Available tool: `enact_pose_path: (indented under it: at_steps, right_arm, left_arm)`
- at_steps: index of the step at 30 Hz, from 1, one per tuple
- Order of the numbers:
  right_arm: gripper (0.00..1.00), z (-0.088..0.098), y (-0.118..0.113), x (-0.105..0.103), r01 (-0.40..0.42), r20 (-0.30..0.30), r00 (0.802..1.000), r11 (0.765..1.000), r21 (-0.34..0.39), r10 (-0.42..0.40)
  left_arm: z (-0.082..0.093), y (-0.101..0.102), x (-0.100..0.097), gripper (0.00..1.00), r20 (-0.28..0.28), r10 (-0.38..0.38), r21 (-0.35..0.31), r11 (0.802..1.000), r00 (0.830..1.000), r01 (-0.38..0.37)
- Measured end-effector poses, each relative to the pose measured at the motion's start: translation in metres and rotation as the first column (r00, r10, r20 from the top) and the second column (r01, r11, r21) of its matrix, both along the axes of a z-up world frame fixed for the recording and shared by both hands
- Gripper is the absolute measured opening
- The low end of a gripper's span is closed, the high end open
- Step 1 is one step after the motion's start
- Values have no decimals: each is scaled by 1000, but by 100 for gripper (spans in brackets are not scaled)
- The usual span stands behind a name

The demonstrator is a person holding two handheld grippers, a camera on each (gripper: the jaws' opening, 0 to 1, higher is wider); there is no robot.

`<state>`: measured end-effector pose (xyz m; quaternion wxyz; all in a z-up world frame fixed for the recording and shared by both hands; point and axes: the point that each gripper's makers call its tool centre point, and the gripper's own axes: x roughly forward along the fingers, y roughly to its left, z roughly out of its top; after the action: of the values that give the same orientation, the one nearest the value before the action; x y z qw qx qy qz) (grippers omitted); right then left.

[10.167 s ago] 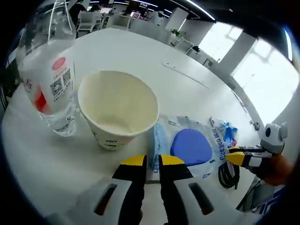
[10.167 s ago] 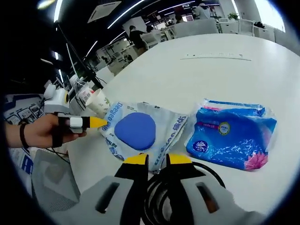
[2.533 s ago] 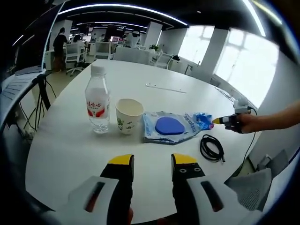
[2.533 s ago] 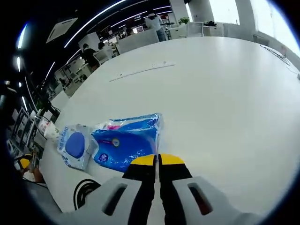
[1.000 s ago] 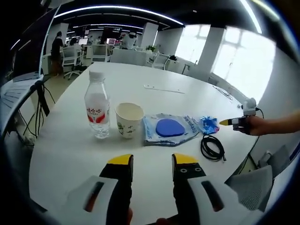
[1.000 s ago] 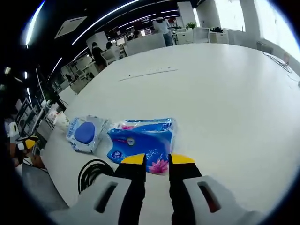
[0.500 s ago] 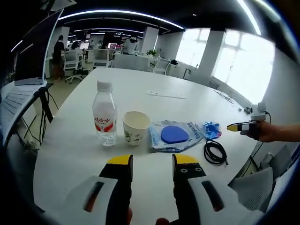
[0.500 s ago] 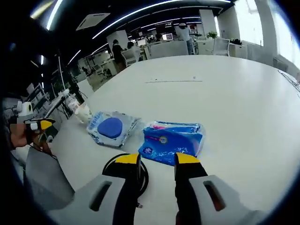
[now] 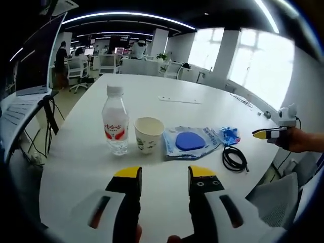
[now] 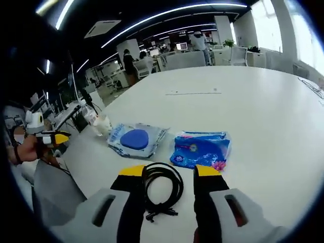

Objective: Arrange the tabletop items into an orderly group along one side of the table until the central work area is clear of visible clutter.

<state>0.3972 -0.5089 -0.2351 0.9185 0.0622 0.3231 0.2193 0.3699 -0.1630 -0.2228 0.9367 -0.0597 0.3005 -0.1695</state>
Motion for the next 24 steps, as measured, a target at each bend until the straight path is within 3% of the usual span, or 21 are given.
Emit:
enact_pose_path:
  at_steps: [9, 24]
  right_arm:
    - [46, -9, 27, -28, -26, -34, 999, 999, 31, 27]
    - [51, -16, 33, -46, -57, -73, 996, 998, 29, 59]
  left_arm:
    - [-11, 1, -9, 36, -10, -1, 10, 1000, 1000, 1]
    - [-18, 2, -12, 39, -11, 11, 16, 1000, 1000, -11]
